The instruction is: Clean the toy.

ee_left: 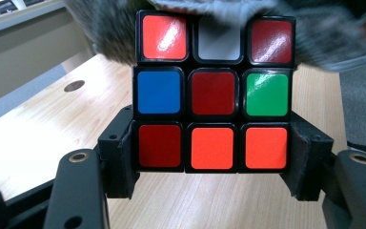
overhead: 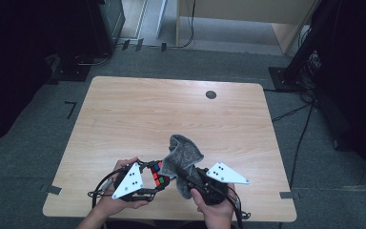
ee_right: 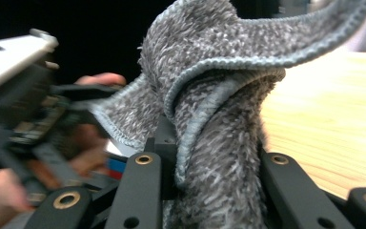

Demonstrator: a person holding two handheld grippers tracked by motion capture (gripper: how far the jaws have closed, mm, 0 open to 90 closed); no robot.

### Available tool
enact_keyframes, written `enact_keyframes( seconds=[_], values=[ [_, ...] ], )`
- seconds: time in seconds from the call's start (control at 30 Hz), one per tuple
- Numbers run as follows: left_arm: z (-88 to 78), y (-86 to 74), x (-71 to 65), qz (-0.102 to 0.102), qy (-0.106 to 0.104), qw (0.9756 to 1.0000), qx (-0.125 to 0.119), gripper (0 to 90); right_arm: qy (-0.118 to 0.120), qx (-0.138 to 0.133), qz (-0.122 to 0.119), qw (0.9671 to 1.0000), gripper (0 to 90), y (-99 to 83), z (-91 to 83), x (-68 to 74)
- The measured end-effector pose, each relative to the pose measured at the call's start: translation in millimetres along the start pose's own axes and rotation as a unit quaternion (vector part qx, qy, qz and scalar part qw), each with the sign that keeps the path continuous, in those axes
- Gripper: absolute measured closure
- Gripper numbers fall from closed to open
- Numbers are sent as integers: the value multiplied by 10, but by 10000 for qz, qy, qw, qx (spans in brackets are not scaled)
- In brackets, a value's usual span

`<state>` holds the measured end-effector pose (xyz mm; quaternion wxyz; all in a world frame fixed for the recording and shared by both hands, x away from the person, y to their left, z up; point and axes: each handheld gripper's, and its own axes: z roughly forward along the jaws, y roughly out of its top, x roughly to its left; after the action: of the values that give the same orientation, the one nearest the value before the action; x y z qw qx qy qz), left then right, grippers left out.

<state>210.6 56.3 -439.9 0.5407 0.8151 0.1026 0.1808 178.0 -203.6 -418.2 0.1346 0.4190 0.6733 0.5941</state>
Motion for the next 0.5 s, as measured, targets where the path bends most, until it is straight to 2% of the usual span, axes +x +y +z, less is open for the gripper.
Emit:
enact_keyframes(
  seconds=[0.13,0.2,0.27,0.33,0.4,0.5],
  values=[
    [11,-6,10,-33,-22,10000,4,344,16,-8,16,10000,709,9,-15,-19],
    [34,-20,5,8,16,9999,112,344,175,-97,-105,9997,706,29,-24,53],
    [34,-24,-7,13,-21,9999,104,344,156,-90,-296,9994,703,51,-19,140],
    [15,-5,3,-54,-70,10000,29,344,130,-42,-336,9993,702,46,-4,149],
    [-5,-1,21,-102,-59,9999,-11,344,64,-61,-169,9998,701,19,5,68],
    [-32,-7,49,-161,-60,9998,-76,344,-220,96,29,9997,704,-14,3,-79]
  ],
)
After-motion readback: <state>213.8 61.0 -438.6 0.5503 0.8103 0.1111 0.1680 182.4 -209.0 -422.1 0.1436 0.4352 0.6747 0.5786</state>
